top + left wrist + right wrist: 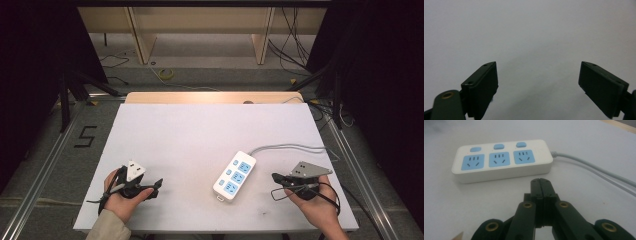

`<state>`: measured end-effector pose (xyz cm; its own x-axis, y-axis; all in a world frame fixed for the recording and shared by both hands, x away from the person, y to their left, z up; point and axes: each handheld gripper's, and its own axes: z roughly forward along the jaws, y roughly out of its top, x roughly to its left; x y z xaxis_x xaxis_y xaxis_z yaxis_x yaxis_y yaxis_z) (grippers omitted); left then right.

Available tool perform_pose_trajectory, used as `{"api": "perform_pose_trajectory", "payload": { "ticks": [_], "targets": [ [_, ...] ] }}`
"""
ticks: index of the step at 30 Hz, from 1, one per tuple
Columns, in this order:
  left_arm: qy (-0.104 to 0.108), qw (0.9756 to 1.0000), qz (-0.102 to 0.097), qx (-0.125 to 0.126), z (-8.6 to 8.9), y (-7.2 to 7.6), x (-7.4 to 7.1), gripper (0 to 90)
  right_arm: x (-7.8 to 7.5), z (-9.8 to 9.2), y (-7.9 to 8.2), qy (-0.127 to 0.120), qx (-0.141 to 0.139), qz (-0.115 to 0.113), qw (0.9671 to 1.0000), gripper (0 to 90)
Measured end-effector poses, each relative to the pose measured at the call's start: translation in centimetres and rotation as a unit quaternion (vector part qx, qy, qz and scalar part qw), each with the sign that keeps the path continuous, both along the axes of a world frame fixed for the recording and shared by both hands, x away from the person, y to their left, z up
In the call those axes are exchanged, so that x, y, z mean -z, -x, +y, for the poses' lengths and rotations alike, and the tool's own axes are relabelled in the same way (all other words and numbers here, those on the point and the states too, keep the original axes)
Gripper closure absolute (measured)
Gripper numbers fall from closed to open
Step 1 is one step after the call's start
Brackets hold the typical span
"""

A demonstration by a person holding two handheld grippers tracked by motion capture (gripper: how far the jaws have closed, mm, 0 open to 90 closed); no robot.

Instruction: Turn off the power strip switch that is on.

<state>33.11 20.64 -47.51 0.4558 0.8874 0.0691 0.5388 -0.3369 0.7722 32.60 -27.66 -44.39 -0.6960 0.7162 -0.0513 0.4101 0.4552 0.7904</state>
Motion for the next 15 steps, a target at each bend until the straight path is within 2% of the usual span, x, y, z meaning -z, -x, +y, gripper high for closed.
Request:
{"api": "perform_pose_trajectory", "payload": {
  "ticks": [15],
  "targets": [
    [0.000,1.0000,-0.001,0.000,-0.03,0.00,0.01,15.6,-0.13,0.74,-0.23,0.003,-0.008,0.001,1.0000,90.0]
  ]
}}
